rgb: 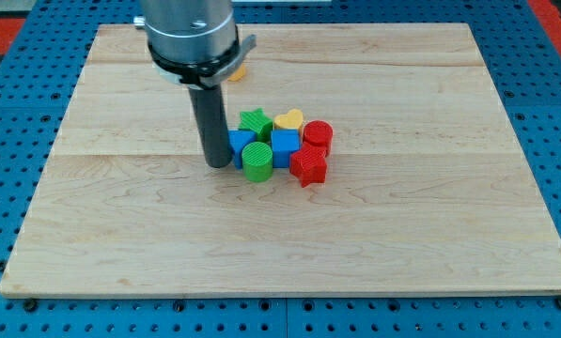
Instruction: Keep the green circle into the red star
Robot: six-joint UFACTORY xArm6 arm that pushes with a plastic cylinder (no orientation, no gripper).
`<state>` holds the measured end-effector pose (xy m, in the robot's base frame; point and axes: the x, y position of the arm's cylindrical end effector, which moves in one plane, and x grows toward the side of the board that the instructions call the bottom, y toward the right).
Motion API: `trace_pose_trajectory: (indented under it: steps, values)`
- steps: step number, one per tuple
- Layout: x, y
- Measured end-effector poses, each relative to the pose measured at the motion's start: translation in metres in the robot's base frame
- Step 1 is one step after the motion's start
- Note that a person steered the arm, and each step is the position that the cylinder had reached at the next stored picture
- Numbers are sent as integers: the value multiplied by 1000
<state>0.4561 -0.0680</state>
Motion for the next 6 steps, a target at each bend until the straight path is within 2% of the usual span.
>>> trace_pose_trajectory:
  steps: [1,3,4,5,6]
  values:
    - [0,26]
    - [39,7]
    - [49,34]
    - [40,60]
    - [31,61]
